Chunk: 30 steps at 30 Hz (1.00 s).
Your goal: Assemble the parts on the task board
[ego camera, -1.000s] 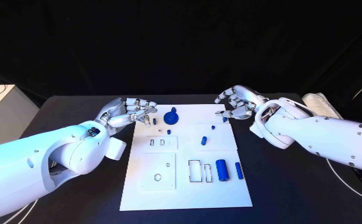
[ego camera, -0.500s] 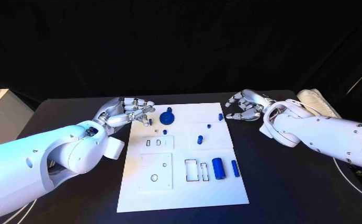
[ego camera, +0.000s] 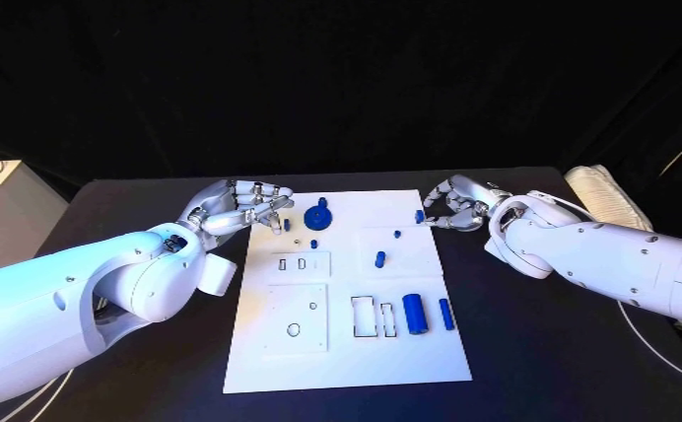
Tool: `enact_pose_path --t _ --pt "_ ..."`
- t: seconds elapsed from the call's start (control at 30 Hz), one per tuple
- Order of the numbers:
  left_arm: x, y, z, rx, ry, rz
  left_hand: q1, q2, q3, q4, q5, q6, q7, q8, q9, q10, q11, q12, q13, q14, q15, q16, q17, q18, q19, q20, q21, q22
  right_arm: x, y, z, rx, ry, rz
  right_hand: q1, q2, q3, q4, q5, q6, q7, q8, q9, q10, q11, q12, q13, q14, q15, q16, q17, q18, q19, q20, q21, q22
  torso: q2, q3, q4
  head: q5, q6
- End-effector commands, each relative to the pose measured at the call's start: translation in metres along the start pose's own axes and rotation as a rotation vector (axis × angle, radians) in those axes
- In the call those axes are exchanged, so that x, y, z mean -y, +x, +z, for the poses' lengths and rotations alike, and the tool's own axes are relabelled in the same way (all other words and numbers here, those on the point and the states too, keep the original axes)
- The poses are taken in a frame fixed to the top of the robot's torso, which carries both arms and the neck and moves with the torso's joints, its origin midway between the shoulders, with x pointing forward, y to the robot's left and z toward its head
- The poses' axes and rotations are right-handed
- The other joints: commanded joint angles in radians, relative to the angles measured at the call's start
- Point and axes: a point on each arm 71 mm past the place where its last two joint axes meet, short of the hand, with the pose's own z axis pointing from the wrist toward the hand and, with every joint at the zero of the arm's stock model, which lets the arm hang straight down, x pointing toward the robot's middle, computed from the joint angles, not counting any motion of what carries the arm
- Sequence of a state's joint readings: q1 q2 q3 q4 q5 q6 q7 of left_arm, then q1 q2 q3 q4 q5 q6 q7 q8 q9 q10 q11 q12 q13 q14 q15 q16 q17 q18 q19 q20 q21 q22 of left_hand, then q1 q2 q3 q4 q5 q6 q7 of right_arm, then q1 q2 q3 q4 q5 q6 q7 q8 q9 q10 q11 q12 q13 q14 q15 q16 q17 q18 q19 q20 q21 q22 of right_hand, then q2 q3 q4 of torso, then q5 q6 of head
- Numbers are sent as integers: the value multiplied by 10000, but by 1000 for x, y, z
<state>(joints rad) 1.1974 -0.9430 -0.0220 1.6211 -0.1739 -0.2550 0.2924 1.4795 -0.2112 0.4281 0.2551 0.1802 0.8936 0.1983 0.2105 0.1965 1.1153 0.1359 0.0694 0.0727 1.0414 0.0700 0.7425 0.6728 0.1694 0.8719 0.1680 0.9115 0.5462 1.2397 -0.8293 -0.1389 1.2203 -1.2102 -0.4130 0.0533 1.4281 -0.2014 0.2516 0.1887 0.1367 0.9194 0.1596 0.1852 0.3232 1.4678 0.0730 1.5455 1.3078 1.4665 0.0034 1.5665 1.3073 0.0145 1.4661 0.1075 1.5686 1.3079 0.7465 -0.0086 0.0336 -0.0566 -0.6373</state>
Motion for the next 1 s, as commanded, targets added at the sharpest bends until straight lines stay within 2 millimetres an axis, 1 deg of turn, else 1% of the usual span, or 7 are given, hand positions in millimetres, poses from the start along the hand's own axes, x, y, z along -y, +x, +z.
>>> enact_pose_path --t 0.03,0.13,0.37,0.43,0.57,0.77,1.0 --pt "1 2 1 -233 120 -46 25 -1 64 23 -35 -9 51 -29 14 -22 49 -29 6 -87 11 53 -14 124 -56 2 39 19 1 3 1 -117 87 -291 -34 105 65 -12 -63 104 -17 5 -8 844 46 74 2452 1043 -14 43 2635 -145 1046 -3 22 2629 -14 -1 -12 6 -50" --pt "1 2 1 -220 106 -41 25 -1 64 23 -35 -9 51 -29 14 -22 49 -29 6 -87 11 53 -14 124 -56 2 39 19 -1 5 2 -66 55 -335 -30 144 109 -4 -62 156 -27 24 -5 860 39 89 2466 1043 -26 43 2635 -145 1046 -10 22 2629 -15 -4 -16 61 -70" --pt "1 2 1 -218 84 -40 -2 7 67 40 -34 -29 76 -41 13 -43 64 -36 3 -92 20 65 -19 125 -76 8 55 30 -5 7 4 -55 -63 -401 5 248 263 -7 -61 258 -56 54 -8 893 19 120 2498 1043 -70 43 2635 -145 1046 -40 22 2629 -8 -12 -3 24 -127" --pt "1 2 1 -213 79 -38 -2 7 67 40 -34 -29 76 -41 13 -43 64 -36 3 -92 20 65 -19 125 -76 8 55 30 -6 8 5 -86 -106 -396 10 260 301 -10 -63 291 -68 64 -9 903 11 129 2507 1043 -86 43 2635 -145 1046 -53 22 2629 -18 -9 -8 52 -175" --pt "1 1 1 -200 65 -32 -2 7 67 40 -34 -29 76 -41 13 -43 64 -36 3 -92 20 65 -19 125 -76 8 55 30 -10 10 5 -154 -191 -374 10 260 301 -10 -63 291 -68 64 -9 903 11 129 2507 1043 -86 43 2635 -145 1046 -53 22 2629 -26 -13 -10 65 -192" --pt "0 1 0 -194 51 -26 -2 7 67 40 -34 -29 76 -41 13 -43 64 -36 3 -92 20 65 -19 125 -76 8 55 30 -13 12 5 -188 -290 -348 6 247 314 -14 -68 307 -75 68 -11 912 6 138 2515 1043 -100 43 2635 -145 1046 -63 22 2629 -24 -27 -14 59 -184" --pt "0 0 0 -190 33 -14 0 6 71 36 -34 -38 82 -47 13 -54 69 -39 2 -94 23 69 -21 125 -85 10 62 35 -14 12 6 -178 -341 -337 2 230 315 -16 -72 310 -76 67 -13 912 4 138 2515 1043 -106 43 2635 -145 1046 -68 22 2629 -21 -21 -16 60 -167"
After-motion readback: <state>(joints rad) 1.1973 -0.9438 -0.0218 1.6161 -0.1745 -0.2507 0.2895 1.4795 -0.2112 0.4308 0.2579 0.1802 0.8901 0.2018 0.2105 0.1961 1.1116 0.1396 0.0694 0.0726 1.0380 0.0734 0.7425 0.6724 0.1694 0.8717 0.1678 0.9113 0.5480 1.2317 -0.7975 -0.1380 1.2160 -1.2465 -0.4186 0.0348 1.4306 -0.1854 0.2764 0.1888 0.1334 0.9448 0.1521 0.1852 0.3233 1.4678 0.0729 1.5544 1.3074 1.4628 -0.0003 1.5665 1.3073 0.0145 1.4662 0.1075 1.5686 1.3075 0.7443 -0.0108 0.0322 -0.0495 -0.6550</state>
